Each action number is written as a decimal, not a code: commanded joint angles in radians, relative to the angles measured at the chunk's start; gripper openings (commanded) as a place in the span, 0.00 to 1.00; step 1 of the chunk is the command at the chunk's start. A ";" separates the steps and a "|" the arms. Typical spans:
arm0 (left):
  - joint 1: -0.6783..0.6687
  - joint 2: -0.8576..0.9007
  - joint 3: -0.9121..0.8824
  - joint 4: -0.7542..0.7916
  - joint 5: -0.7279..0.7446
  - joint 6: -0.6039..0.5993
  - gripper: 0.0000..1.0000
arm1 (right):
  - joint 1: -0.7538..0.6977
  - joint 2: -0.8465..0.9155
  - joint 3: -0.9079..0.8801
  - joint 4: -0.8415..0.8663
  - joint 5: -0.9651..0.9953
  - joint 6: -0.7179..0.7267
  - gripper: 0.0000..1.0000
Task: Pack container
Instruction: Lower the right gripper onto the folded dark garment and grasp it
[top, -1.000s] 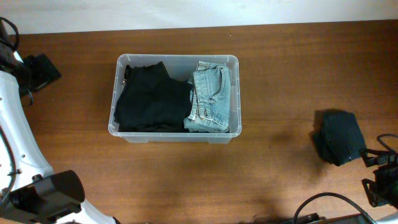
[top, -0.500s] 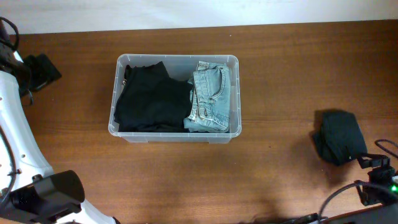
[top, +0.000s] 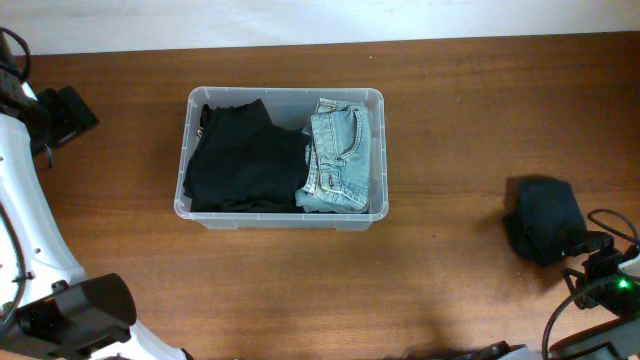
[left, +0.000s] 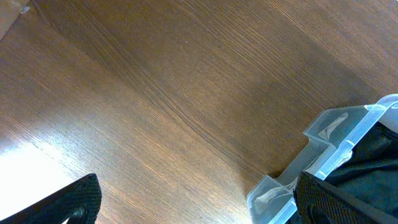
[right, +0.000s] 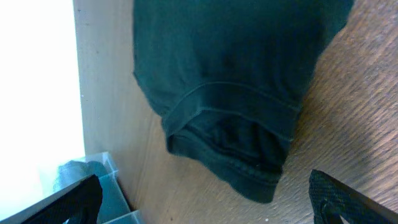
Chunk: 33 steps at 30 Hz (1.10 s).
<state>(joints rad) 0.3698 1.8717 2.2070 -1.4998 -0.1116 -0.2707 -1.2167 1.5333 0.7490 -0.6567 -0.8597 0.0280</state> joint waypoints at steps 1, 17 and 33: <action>0.002 -0.024 0.011 0.002 0.000 -0.009 1.00 | 0.005 0.028 -0.006 0.016 0.024 0.013 0.99; 0.002 -0.025 0.011 0.002 0.000 -0.009 0.99 | 0.006 0.185 -0.007 0.115 -0.065 0.029 0.99; 0.002 -0.024 0.011 0.002 0.000 -0.009 0.99 | 0.115 0.293 -0.006 0.236 0.064 0.108 0.98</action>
<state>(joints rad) 0.3698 1.8717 2.2070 -1.4998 -0.1116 -0.2703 -1.1599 1.7756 0.7635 -0.4305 -1.0340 0.0841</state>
